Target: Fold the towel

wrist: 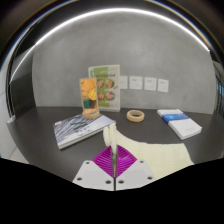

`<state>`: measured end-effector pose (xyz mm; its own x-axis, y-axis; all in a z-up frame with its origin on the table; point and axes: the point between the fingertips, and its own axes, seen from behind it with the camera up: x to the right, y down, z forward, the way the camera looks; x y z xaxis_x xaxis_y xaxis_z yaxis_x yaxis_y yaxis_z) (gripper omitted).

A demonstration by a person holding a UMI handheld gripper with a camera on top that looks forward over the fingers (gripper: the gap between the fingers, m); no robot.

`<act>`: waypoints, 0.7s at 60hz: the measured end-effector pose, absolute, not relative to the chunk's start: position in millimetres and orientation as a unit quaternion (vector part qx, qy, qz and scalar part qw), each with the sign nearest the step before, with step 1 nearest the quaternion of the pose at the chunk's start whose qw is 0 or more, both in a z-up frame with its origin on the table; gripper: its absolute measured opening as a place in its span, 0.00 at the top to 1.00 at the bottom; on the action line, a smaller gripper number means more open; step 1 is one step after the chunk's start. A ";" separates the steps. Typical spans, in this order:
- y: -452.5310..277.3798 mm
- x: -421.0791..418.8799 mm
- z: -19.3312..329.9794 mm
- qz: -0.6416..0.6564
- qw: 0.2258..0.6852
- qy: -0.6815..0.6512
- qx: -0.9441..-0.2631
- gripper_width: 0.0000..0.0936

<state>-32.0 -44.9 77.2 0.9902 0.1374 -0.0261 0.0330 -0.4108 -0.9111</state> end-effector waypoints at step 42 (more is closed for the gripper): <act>-66.5 196.1 37.3 0.045 0.533 0.059 -0.843 0.50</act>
